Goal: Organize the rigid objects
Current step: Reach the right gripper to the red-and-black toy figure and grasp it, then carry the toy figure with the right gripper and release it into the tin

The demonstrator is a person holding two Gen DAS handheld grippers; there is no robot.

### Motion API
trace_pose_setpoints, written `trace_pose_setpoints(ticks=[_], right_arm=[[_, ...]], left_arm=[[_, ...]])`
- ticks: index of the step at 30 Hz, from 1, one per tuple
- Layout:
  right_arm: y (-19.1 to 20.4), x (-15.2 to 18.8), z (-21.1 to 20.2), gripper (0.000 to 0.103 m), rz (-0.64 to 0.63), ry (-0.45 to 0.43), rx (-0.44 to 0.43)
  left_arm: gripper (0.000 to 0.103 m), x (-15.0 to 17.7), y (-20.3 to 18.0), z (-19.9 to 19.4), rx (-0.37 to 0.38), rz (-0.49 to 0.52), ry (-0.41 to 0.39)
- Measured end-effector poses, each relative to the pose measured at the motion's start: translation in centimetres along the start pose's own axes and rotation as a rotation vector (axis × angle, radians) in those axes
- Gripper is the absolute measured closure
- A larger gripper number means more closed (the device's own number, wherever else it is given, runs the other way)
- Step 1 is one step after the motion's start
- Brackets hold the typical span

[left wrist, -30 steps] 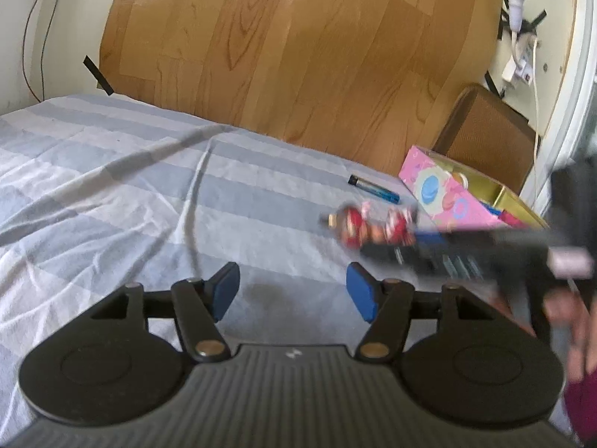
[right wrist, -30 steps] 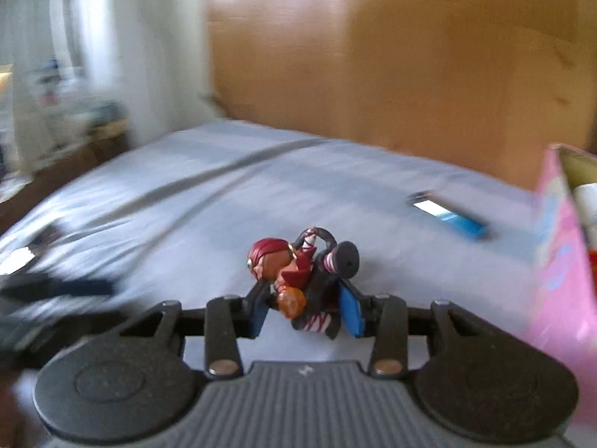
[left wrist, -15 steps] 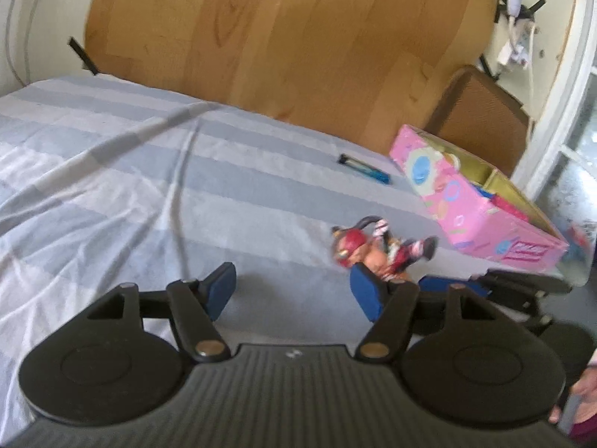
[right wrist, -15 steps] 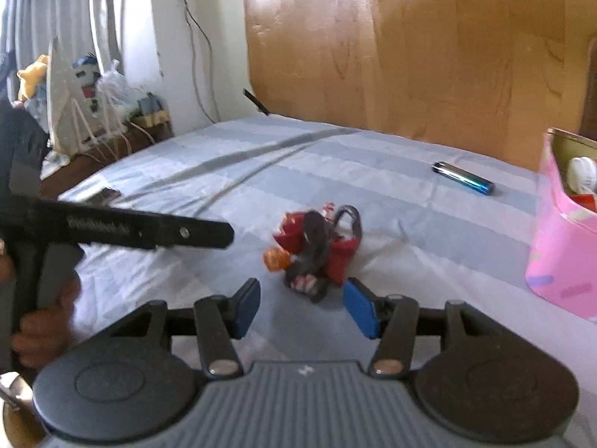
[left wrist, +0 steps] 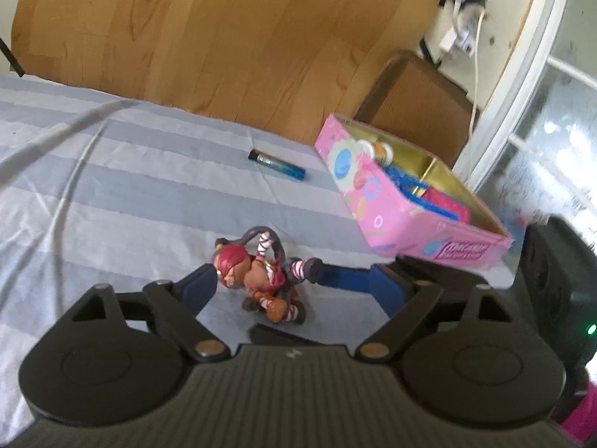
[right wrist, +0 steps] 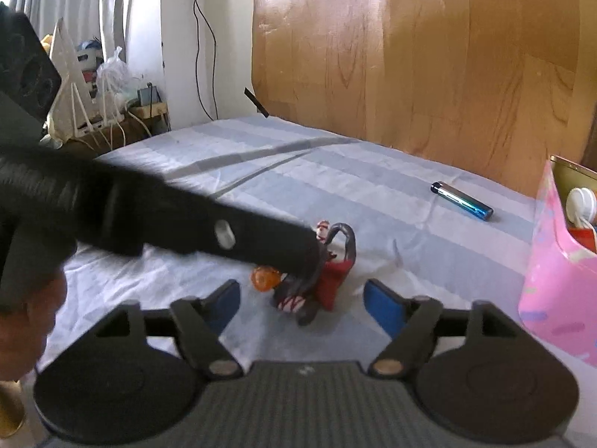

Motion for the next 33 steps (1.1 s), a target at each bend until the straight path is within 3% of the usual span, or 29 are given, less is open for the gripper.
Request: trace_pose_setpoints(ticks=[4,6,7,9,10,16,17,22,29,31,33], right_arm=[[-0.6,-0.5,1.1,0.03,0.041,0.029,-0.015],[-0.7,-0.5,1.4,0.044,0.055,0.041,-0.045],[-0.7,-0.5,1.4,0.046,0.057,0.038,-0.043],[-0.4,-0.4,1.4,0.05,0.048,0.032,-0.028],[-0.2,-0.4,1.1,0.051,0.041,0.017,-0.019],[0.5,-2.0,-1.6,0.058,0.036,-0.108,-0.003],[0.7,-2.3,-2.1,0.064,0.031,-0.13,0.017],[-0.5,-2.8,-5.3,0.064,0.012,-0.251,0.127],[-9.1,-3.1,-11.0,0.064,0.118,-0.367,0.306],[-11.9,-3.0,-11.9,0.064,0.141,-0.377,0.36],[-14.9,-2.8,-11.8,0.064,0.165,-0.365,0.411]], left_arm=[[0.015,0.3,0.4,1.4,0.008,-0.033,0.024],[0.03,0.6,0.4,1.7,0.016,-0.043,0.029],[0.03,0.7,0.3,1.9,0.018,-0.041,0.036],[0.047,0.6,0.3,1.5,-0.004,-0.024,0.029],[0.048,0.5,0.2,1.2,-0.019,-0.01,0.023],[0.048,-1.3,-0.9,-1.3,-0.043,-0.011,-0.052],[0.048,-1.8,-1.2,-1.5,-0.039,-0.007,-0.058],[0.048,-4.3,-5.6,-0.1,-0.006,0.1,-0.064],[0.048,-8.1,-14.9,6.5,0.117,0.271,-0.072],[0.043,-8.8,-16.6,8.9,0.138,0.288,-0.054],[0.03,-9.1,-17.8,11.2,0.088,0.311,-0.05]])
Point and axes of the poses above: each gripper's, at about its wrist camera, not at the fingertips, and z roughly the way its jaws point, y to its left, x to its underside, the point moved 3 cm from there along z, roughly the way its jaws point, and after that the axes turned 5 degrees about z, right-handed, at the moved point
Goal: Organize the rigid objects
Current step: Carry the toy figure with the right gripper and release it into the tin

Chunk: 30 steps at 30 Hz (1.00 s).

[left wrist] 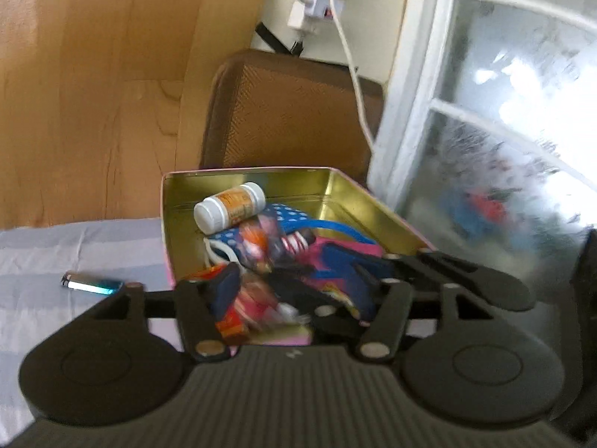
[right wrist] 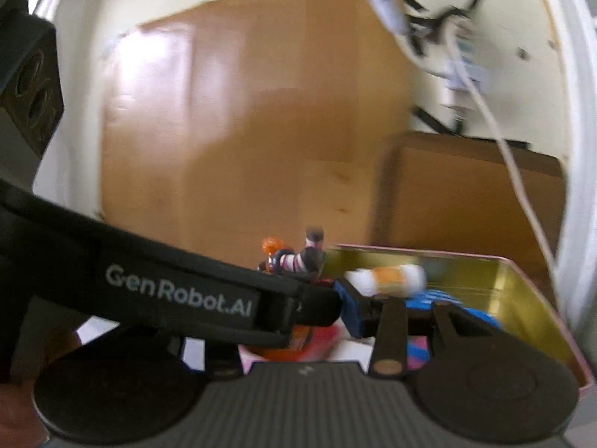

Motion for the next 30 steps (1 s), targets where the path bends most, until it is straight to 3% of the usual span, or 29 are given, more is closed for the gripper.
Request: trace_pose_setpoints(ticks=[2,6,12,19,30], right_arm=[[-2.1,0.5,1.6,0.046,0.028,0.038,0.074],[-6.5,1.8,2.1,0.047,0.161,0.043,0.154],[-8.8,1.2,0.6,0.047,0.264,-0.034,0.179],[-6.6,0.8,-2.8,0.047,0.312,-0.061,0.103],[1.5,2.5,-7.9,0.047,0.332,-0.016,-0.016]], left_arm=[[0.028,-0.2,0.2,1.0,-0.063,-0.011,0.007],[0.027,0.3,2.1,-0.9,-0.075,-0.077,-0.013],[0.027,1.9,2.6,-4.1,-0.188,-0.06,0.019],[0.027,5.4,2.8,-8.4,-0.254,-0.083,0.076],[0.023,11.5,6.7,-15.8,-0.39,-0.17,0.129]])
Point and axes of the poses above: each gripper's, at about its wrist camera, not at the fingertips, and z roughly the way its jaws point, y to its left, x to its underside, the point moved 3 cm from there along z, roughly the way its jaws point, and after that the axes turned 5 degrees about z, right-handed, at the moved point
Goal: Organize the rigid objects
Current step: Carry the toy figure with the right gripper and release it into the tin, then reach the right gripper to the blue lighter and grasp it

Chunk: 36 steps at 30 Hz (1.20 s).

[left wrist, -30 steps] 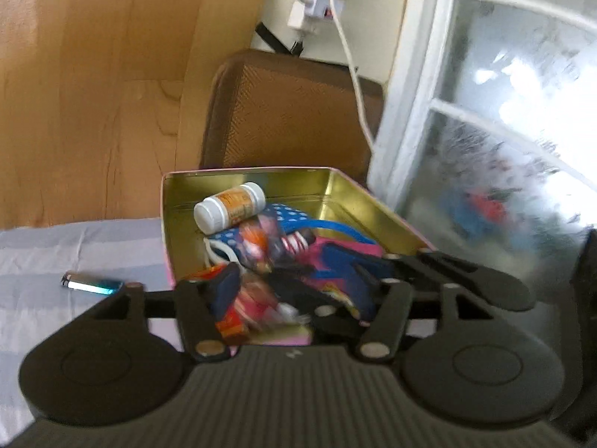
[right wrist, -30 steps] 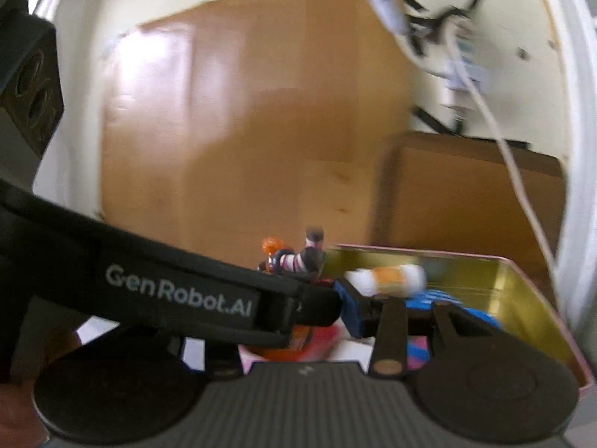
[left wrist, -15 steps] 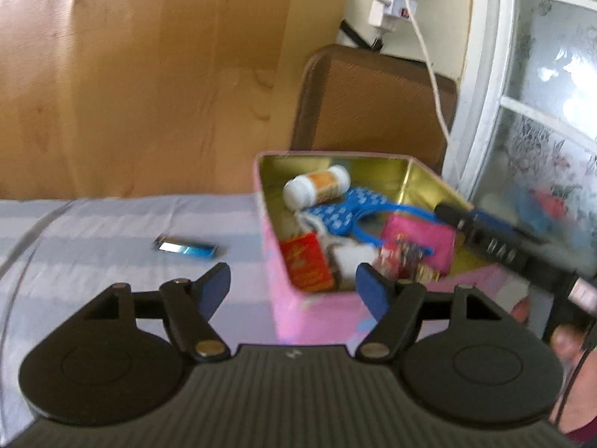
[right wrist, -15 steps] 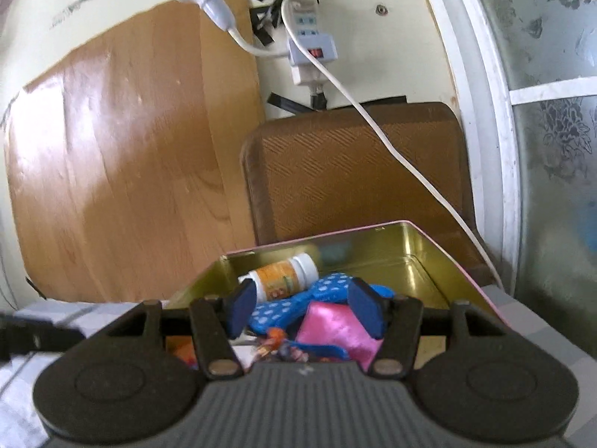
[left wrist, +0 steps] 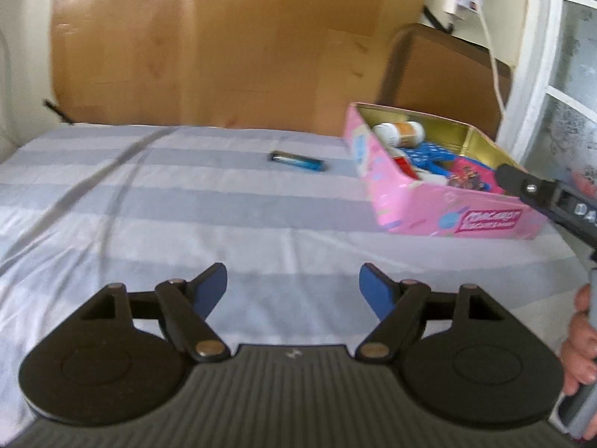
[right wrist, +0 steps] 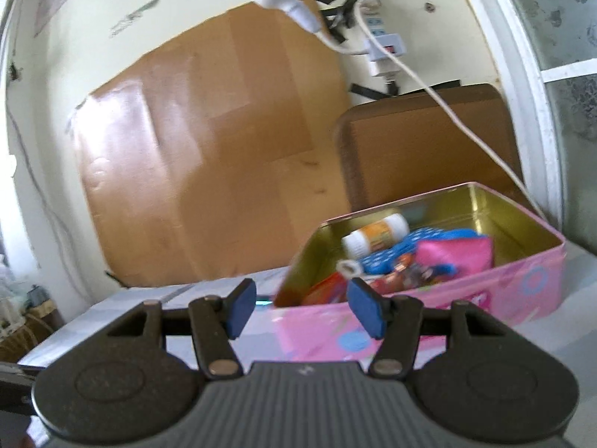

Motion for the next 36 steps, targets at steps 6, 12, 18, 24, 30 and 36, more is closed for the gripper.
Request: trace_pose_setpoints(ticks=[6,12,18,24,30,36], right_arm=[[3.6,0.7,-1.7,0.047,-0.056,0.018,-0.027],[6.7,1.7,-2.4,0.047,-0.103,0.031,-0.042],[8.6,2.1,-2.6,0.047,-0.123,0.037,-0.057],[10.0,2.9,-2.3,0.047,-0.158,0.07,-0.078],[10.8,3.7,0.1,0.047,-0.213,0.113,-0.119],[10.7,4.7,5.8,0.048,-0.294,0.217,-0.163]], left_arm=[[0.022,1.5,2.7,-2.0,-0.038,-0.036,-0.028],[0.022,2.6,4.7,-2.7,-0.067,-0.054,-0.036],[0.021,3.2,6.4,-3.8,-0.106,-0.056,-0.067],[0.019,3.6,7.5,-4.0,-0.109,-0.062,-0.066],[0.017,3.0,8.5,-2.1,-0.116,-0.075,-0.059],[0.017,2.2,9.0,2.1,-0.094,-0.077,-0.047]])
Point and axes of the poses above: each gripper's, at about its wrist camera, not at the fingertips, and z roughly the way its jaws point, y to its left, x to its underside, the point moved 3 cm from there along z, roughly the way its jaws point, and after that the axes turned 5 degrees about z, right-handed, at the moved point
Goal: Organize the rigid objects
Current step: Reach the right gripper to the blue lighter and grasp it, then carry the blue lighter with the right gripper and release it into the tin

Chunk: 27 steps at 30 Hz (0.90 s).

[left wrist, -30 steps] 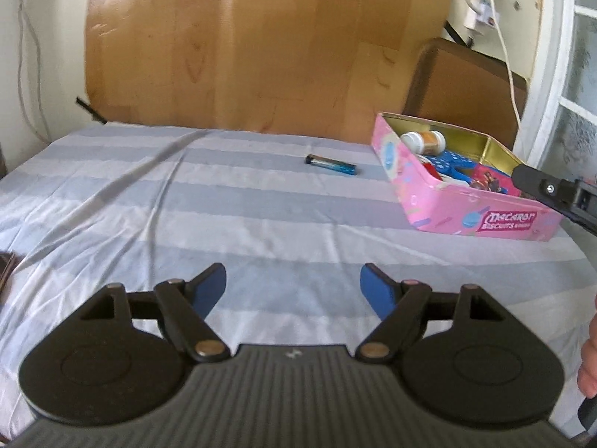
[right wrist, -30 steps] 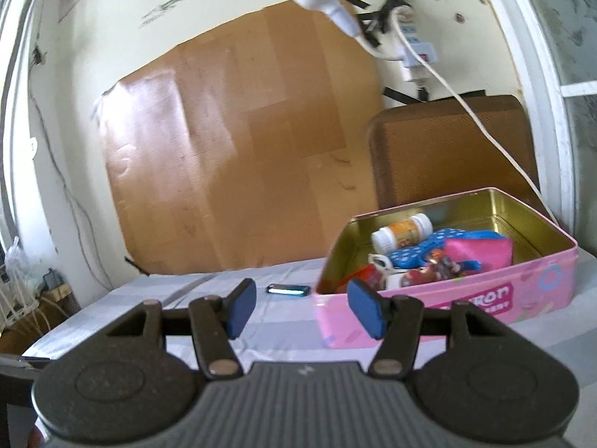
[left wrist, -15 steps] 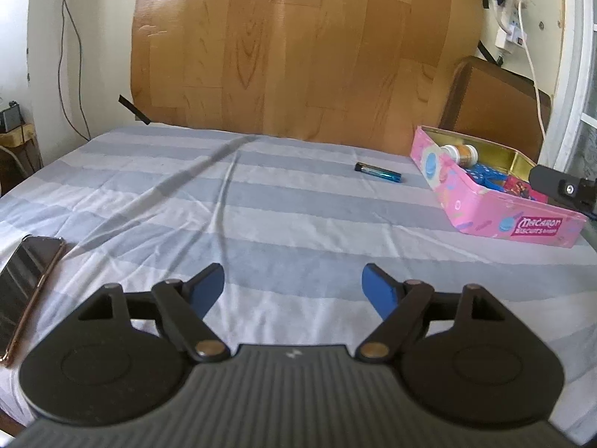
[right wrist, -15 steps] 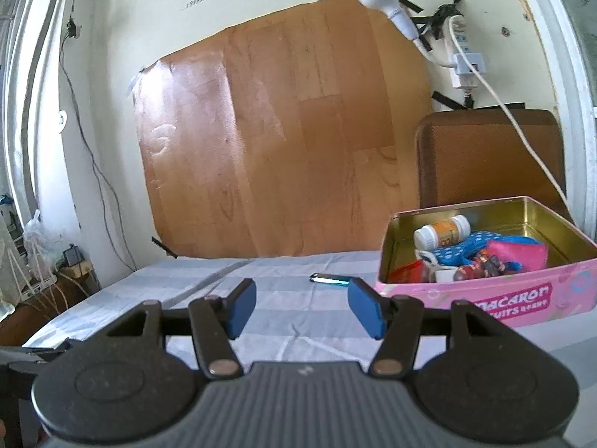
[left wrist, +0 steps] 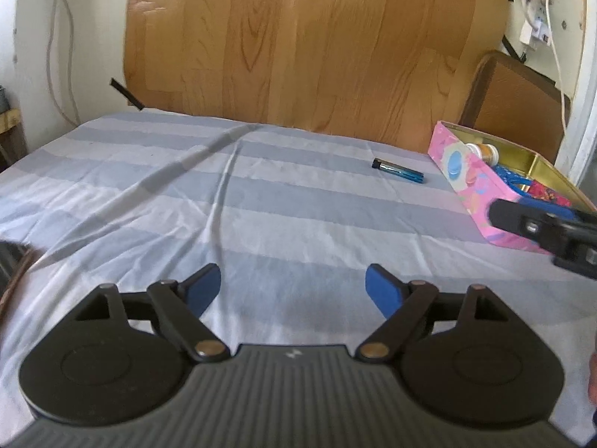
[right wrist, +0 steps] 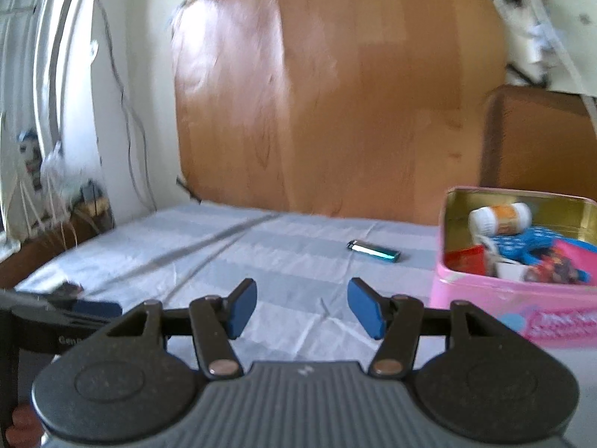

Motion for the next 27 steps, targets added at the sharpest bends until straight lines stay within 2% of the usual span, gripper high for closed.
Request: trace_pose_setpoints(ticks=[2,5,8,12,16,17,18,20,21,24,27], right_arm=[[-0.6,-1.0,2.9,0.053,-0.054,0.036,0.004],[-1.7,-3.6,7.9,0.054,-0.141,0.11,0.005],[-2.7,-6.9,13.3,0.053,-0.215,0.224,0.009],[-4.2,-9.4,20.9,0.049,-0.259,0.481,-0.037],[-5.9,-8.6,25.9,0.049,-0.315,0.639,0.061],[-6.1,-8.1,26.7,0.046,-0.325,0.677,0.067],[-6.2,-8.3,26.8,0.047,-0.309,0.676,0.058],[-6.0,-8.2,26.4,0.074,-0.294,0.706,0.025],[-5.5,-7.9,25.9,0.078,-0.309,0.716,0.01],[-3.4,-6.8,23.5,0.079,-0.385,0.705,-0.014],[-0.8,-5.3,20.4,0.079,-0.404,0.699,-0.106]], left_arm=[[0.016,-0.1,-0.1,1.3,-0.006,0.033,-0.009],[0.017,-0.1,-0.3,2.7,-0.003,0.072,-0.015],[0.017,0.1,-0.2,3.6,0.029,0.071,-0.016],[0.017,0.0,0.5,3.8,0.073,0.032,-0.008],[0.017,0.0,1.0,3.9,0.092,-0.009,-0.003],[0.017,0.0,1.1,4.0,0.098,-0.015,-0.001],[0.017,0.0,1.2,4.0,0.105,-0.024,0.0],[0.017,-0.1,1.3,4.2,0.113,-0.037,0.0],[0.017,-0.1,1.4,4.2,0.114,-0.041,0.0],[0.017,-0.1,1.5,4.2,0.117,-0.048,-0.004],[0.017,-0.1,1.9,4.0,0.123,-0.073,-0.01]])
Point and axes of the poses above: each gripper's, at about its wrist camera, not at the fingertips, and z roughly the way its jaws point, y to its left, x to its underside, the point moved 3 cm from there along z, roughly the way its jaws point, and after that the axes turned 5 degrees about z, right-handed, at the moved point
